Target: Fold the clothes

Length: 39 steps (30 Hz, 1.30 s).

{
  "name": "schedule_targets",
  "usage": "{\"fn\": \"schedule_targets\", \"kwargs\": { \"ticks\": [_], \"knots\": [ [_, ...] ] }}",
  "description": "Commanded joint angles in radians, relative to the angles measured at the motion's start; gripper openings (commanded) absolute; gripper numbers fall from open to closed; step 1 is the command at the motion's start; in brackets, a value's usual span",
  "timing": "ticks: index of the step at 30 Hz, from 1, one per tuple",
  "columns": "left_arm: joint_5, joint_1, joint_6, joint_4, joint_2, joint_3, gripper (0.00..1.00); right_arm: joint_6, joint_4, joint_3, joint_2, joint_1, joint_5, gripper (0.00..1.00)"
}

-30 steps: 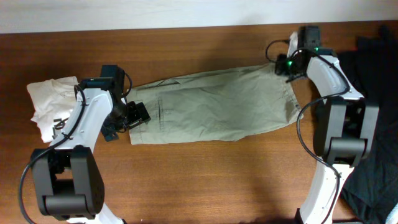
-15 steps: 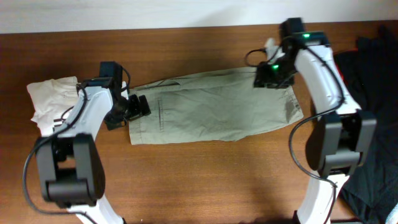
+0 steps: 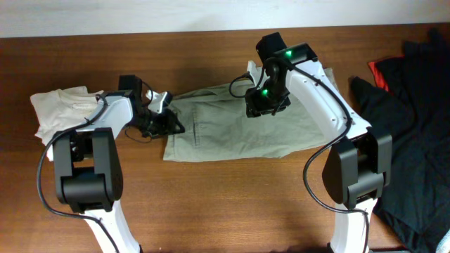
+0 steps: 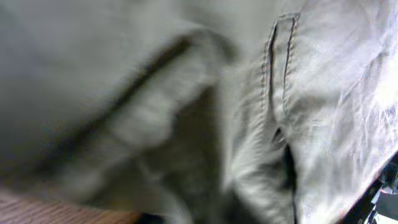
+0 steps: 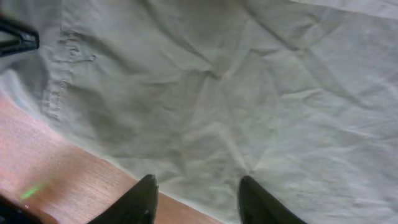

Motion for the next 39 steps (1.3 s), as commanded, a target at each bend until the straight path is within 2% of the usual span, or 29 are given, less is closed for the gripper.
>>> {"fn": "schedule_targets", "kwargs": {
  "ticks": [1,2,4,10,12,16,20,24,27,30,32,35,39],
  "knots": [
    [0.043,0.007,0.036,-0.020,0.019,-0.007,0.00,0.000,0.004,-0.036,-0.015,0.003,0.016,0.30],
    [0.043,0.014,0.036,-0.039,0.016,0.002,0.00,0.000,0.012,-0.055,-0.015,0.003,0.015,0.22],
    [0.040,0.043,0.042,-0.116,-0.001,0.038,0.00,0.000,0.053,-0.116,-0.015,0.011,0.015,0.16],
    [0.002,0.132,0.050,-0.336,-0.114,0.179,0.00,0.000,0.235,-0.302,-0.015,0.053,0.004,0.14],
    [0.002,0.146,0.050,-0.385,-0.180,0.222,0.00,0.000,0.351,-0.405,-0.015,0.095,-0.088,0.13],
    [0.009,0.146,0.045,-0.426,-0.270,0.250,0.00,0.052,0.512,-0.504,-0.015,0.217,-0.120,0.13],
    [0.132,0.146,0.046,-0.431,-0.357,0.252,0.00,0.108,0.644,-0.512,-0.014,0.373,-0.105,0.13],
    [0.154,0.146,0.046,-0.442,-0.372,0.251,0.00,0.167,0.716,-0.512,-0.014,0.433,-0.093,0.13],
    [0.232,0.146,0.046,-0.438,-0.372,0.251,0.00,0.167,0.718,-0.511,-0.014,0.434,-0.086,0.13],
    [0.209,0.146,0.047,-0.444,-0.372,0.251,0.00,0.166,0.644,-0.464,-0.039,0.396,-0.063,0.15],
    [0.155,0.146,0.047,-0.462,-0.372,0.251,0.00,0.166,0.462,-0.351,-0.088,0.293,0.060,0.18],
    [0.156,0.146,0.046,-0.469,-0.372,0.251,0.00,0.145,0.240,-0.248,-0.113,0.128,0.164,0.18],
    [0.158,0.114,0.046,-0.467,-0.372,0.251,0.00,0.110,0.153,-0.332,-0.111,-0.052,0.188,0.18]
  ]
}}
